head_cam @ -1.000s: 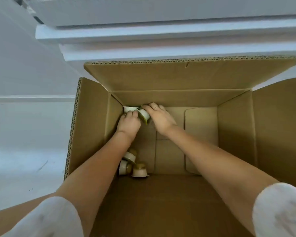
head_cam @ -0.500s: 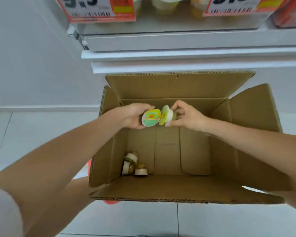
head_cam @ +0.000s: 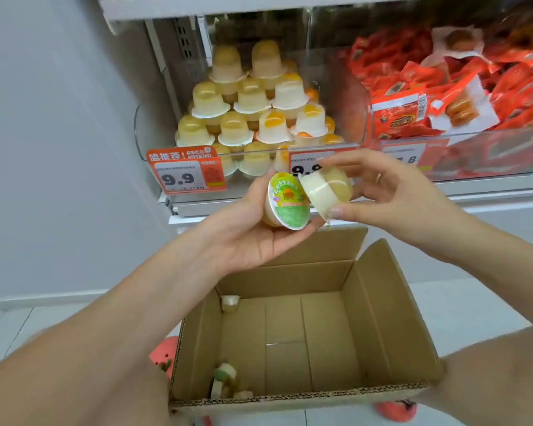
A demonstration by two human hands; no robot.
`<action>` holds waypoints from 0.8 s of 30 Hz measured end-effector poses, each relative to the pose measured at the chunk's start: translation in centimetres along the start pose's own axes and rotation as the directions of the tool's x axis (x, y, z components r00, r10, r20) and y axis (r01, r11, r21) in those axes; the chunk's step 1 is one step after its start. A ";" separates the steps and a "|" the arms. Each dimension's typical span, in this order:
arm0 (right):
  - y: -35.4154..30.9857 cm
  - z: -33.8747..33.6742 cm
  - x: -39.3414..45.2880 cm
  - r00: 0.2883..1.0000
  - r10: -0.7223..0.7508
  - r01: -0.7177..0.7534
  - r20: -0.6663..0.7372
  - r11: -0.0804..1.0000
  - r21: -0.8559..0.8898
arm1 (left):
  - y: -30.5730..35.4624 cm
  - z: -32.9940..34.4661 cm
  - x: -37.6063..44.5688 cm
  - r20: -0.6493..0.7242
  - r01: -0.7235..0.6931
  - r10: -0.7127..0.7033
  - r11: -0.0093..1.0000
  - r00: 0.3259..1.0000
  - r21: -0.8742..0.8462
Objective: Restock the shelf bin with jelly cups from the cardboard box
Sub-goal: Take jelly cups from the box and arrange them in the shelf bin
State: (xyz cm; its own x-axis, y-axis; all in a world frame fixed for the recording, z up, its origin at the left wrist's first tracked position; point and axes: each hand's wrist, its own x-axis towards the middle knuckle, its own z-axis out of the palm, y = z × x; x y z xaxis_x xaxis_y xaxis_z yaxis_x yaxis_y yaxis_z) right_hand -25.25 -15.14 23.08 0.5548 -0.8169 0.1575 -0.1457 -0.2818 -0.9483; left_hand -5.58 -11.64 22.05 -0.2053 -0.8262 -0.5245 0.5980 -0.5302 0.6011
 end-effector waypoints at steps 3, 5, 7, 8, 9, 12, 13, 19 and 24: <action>-0.5 0.4 0.6 0.999 -0.048 0.048 -0.015 0.999 0.017 | -0.5 0.6 0.4 0.005 -0.060 0.060 0.998 0.998 -0.028; -0.2 0.9 0.8 0.998 -0.056 0.056 0.008 0.998 0.002 | -1.2 0.5 0.9 0.001 -0.114 0.114 0.993 0.993 -0.026; 0.4 1.5 1.2 0.998 -0.062 0.062 0.012 0.998 -0.026 | -1.7 0.2 1.2 0.021 -0.157 0.159 0.986 0.987 -0.050; 0.6 1.8 1.4 0.998 -0.063 0.064 0.015 0.997 -0.034 | -1.8 0.0 1.2 0.046 -0.172 0.176 0.982 0.983 -0.076; 0.7 1.9 1.7 0.998 -0.066 0.067 0.021 0.997 -0.039 | -1.7 -0.3 1.1 0.083 -0.185 0.193 0.978 0.978 -0.098; 0.8 1.6 2.1 0.997 -0.063 0.064 0.053 0.998 -0.020 | -0.8 -0.7 0.3 0.210 -0.205 0.222 0.973 0.952 -0.103; 0.8 1.4 2.1 0.996 -0.057 0.058 0.072 0.998 -0.008 | -0.7 -0.9 0.2 0.240 -0.208 0.225 0.974 0.944 -0.094; 0.2 1.2 2.7 0.986 -0.083 0.099 0.146 0.989 -0.107 | -0.3 -0.6 -0.2 0.253 -0.221 0.207 0.975 0.945 0.027; -0.1 1.3 2.7 0.973 -0.094 0.139 0.209 0.968 -0.210 | -0.2 -0.8 -0.4 0.277 -0.139 0.126 0.990 0.952 0.030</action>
State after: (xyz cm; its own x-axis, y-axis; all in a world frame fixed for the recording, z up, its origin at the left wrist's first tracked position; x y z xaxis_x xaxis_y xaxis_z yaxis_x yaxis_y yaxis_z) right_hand -22.64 -16.68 23.21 0.7250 -0.6635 0.1849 -0.2363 -0.4918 -0.8381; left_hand -5.04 -11.01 21.70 -0.3354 -0.9064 -0.2568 0.5969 -0.4154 0.6864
